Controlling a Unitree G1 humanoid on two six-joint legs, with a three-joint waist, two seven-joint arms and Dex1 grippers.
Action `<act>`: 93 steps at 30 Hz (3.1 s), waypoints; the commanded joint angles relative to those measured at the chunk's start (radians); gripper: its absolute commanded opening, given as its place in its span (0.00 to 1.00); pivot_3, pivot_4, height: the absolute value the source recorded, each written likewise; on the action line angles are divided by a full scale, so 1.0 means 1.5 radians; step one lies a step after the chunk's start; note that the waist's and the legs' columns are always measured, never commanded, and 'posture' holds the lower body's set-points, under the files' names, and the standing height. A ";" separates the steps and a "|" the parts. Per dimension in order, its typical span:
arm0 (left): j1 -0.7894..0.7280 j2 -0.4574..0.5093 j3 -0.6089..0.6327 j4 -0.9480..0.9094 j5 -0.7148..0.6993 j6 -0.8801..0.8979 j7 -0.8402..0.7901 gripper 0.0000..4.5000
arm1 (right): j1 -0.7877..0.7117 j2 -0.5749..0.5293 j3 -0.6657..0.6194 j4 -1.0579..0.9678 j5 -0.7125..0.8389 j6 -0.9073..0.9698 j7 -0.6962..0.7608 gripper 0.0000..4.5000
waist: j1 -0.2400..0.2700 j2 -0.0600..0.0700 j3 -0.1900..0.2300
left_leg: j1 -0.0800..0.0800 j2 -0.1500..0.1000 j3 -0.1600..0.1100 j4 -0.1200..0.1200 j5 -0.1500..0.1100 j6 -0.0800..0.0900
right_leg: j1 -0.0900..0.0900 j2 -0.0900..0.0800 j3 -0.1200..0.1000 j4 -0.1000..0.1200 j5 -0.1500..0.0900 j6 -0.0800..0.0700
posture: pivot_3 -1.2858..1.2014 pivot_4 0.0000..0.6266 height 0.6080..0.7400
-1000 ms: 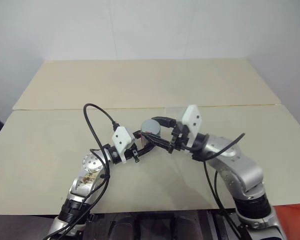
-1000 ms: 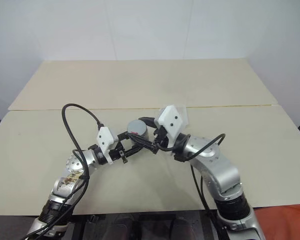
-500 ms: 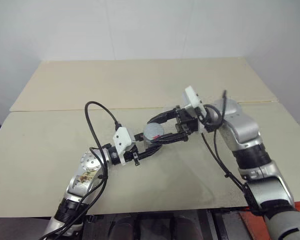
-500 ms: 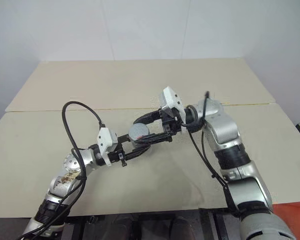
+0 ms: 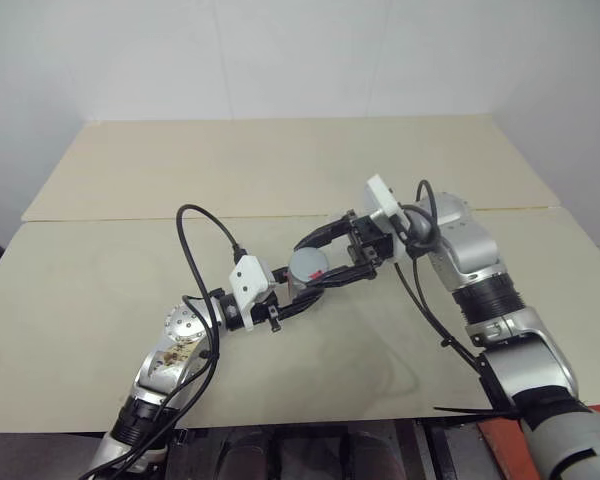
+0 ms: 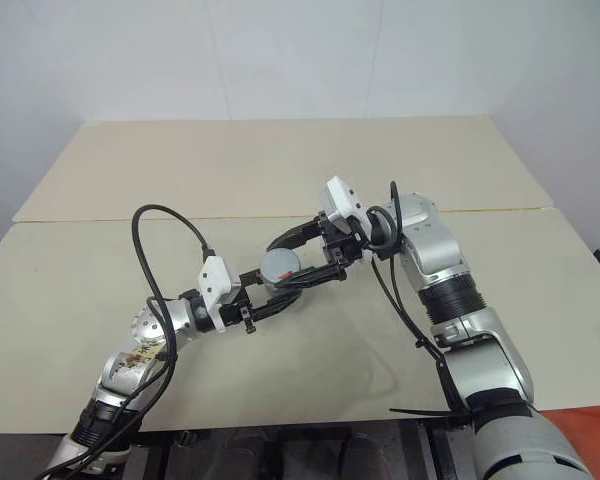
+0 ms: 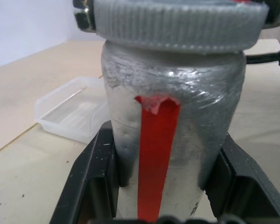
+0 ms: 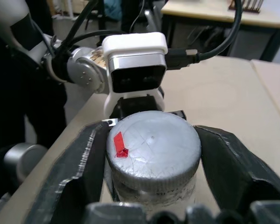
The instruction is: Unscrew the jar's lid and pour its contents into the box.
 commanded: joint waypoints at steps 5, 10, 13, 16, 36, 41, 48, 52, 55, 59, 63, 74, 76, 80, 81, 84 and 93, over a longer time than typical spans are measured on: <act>-0.019 0.002 -0.001 0.011 -0.009 -0.035 -0.031 0.45 | 0.086 -0.003 -0.116 -0.230 0.044 0.038 -0.152 0.99 | 0.003 0.000 0.000 | 0.000 0.000 0.000 0.000 0.000 0.000 | -0.001 0.000 0.000 0.000 0.000 0.000 | 0.52 0.24 1.00; -0.026 0.004 0.000 0.037 -0.005 -0.049 -0.041 0.45 | 0.177 -0.018 -0.187 -0.427 0.055 0.110 -0.336 0.99 | 0.009 0.000 0.000 | 0.000 0.000 0.000 0.000 0.000 0.000 | -0.001 0.000 0.000 0.000 0.000 0.000 | 0.52 0.24 1.00; -0.033 0.000 0.000 0.052 0.008 -0.064 -0.030 0.45 | 0.243 0.007 -0.211 -0.538 0.047 0.159 -0.475 0.99 | 0.012 0.000 0.000 | 0.000 0.000 0.000 0.000 0.000 0.000 | -0.001 0.000 0.000 0.000 0.000 0.000 | 0.52 0.24 1.00; -0.040 -0.010 0.001 0.060 0.014 -0.070 -0.013 0.45 | 0.322 0.050 -0.172 -0.642 -0.005 0.192 -0.610 0.99 | 0.013 0.000 0.000 | 0.000 0.000 0.000 0.000 0.000 -0.001 | -0.001 0.000 0.000 0.001 0.000 0.000 | 0.52 0.24 1.00; -0.068 -0.028 0.010 0.097 0.043 -0.085 0.026 0.45 | 0.432 0.170 0.024 -0.699 -0.228 0.258 -0.869 0.99 | 0.008 0.000 0.000 | 0.000 -0.001 0.000 0.000 0.001 -0.001 | -0.002 0.001 0.001 0.000 0.000 0.000 | 0.52 0.24 1.00; -0.065 -0.031 0.009 0.101 0.047 -0.090 0.030 0.45 | 0.428 0.185 0.012 -0.691 -0.220 0.269 -0.868 0.99 | 0.004 0.000 0.000 | 0.000 -0.001 0.000 0.000 0.001 -0.001 | -0.002 0.001 0.001 0.000 0.000 0.000 | 0.52 0.24 1.00; -0.071 -0.032 0.010 0.101 0.046 -0.086 0.033 0.45 | 0.436 0.186 0.011 -0.673 -0.228 0.261 -0.866 0.99 | 0.003 0.000 0.000 | 0.000 -0.001 0.000 0.000 0.001 -0.001 | -0.002 0.001 0.001 0.000 0.000 0.000 | 0.52 0.24 1.00; -0.071 -0.031 0.010 0.100 0.046 -0.084 0.033 0.45 | 0.437 0.189 0.010 -0.664 -0.234 0.256 -0.870 0.99 | 0.003 0.000 0.000 | 0.000 -0.001 0.000 0.000 0.001 -0.001 | -0.001 0.001 0.001 0.000 0.000 0.000 | 0.52 0.24 1.00; -0.069 -0.028 0.008 0.099 0.048 -0.083 0.031 0.45 | 0.437 0.191 0.009 -0.661 -0.237 0.254 -0.874 0.99 | 0.002 0.000 0.000 | 0.000 -0.001 0.000 0.000 0.001 -0.001 | -0.002 0.001 0.001 0.000 0.000 0.000 | 0.52 0.24 1.00; -0.067 -0.027 0.006 0.099 0.049 -0.083 0.030 0.45 | 0.437 0.192 0.008 -0.662 -0.237 0.251 -0.873 0.99 | 0.002 0.000 0.000 | 0.000 -0.001 0.000 0.000 0.001 -0.001 | -0.001 0.001 0.001 0.000 0.000 0.000 | 0.52 0.24 1.00; -0.069 -0.027 0.007 0.102 0.050 -0.083 0.030 0.45 | 0.440 0.187 0.011 -0.659 -0.242 0.247 -0.870 0.91 | 0.002 0.000 0.000 | 0.000 -0.001 0.000 0.000 0.001 -0.001 | -0.002 0.001 0.001 0.000 0.000 0.000 | 0.52 0.24 1.00; -0.066 -0.022 0.003 0.095 0.053 -0.088 0.023 0.45 | 0.435 0.180 0.006 -0.647 -0.244 0.239 -0.865 0.62 | -0.001 0.000 0.000 | 0.000 -0.001 0.000 0.000 0.001 -0.001 | -0.002 0.001 0.001 0.000 0.000 0.000 | 0.52 0.24 1.00; -0.064 -0.018 0.002 0.087 0.047 -0.082 0.017 0.45 | 0.433 0.158 -0.006 -0.644 -0.223 0.224 -0.828 0.62 | -0.001 0.000 0.000 | 0.000 -0.001 0.000 0.000 0.001 -0.001 | -0.001 0.001 0.001 0.000 0.000 0.000 | 0.52 0.24 1.00; -0.059 -0.008 -0.002 0.066 0.030 -0.065 -0.007 0.45 | 0.420 0.112 -0.069 -0.629 -0.130 0.198 -0.725 0.62 | -0.001 0.000 0.000 | 0.000 -0.001 0.000 0.000 0.001 -0.001 | -0.001 0.001 0.001 0.000 0.000 0.000 | 0.52 0.24 1.00; -0.057 -0.005 -0.003 0.058 0.025 -0.061 -0.016 0.45 | 0.405 0.088 -0.090 -0.610 -0.093 0.189 -0.672 0.62 | -0.001 0.000 0.000 | 0.000 -0.001 0.000 0.000 0.001 -0.001 | -0.001 0.001 0.001 0.000 0.000 0.000 | 0.52 0.24 1.00; -0.059 -0.001 -0.008 0.046 0.014 -0.051 -0.034 0.45 | 0.348 0.039 -0.132 -0.532 0.004 0.165 -0.527 0.62 | -0.002 0.000 0.000 | 0.000 0.000 0.000 0.000 0.000 0.000 | 0.000 0.001 0.001 -0.001 0.000 0.000 | 0.52 0.24 1.00; -0.059 0.006 -0.013 0.017 0.005 -0.039 -0.041 0.45 | 0.109 -0.040 -0.056 -0.218 0.044 0.096 -0.093 0.62 | -0.003 0.000 0.000 | 0.001 0.000 0.001 0.000 0.000 0.001 | 0.000 0.001 0.002 0.000 0.000 0.000 | 0.52 0.24 1.00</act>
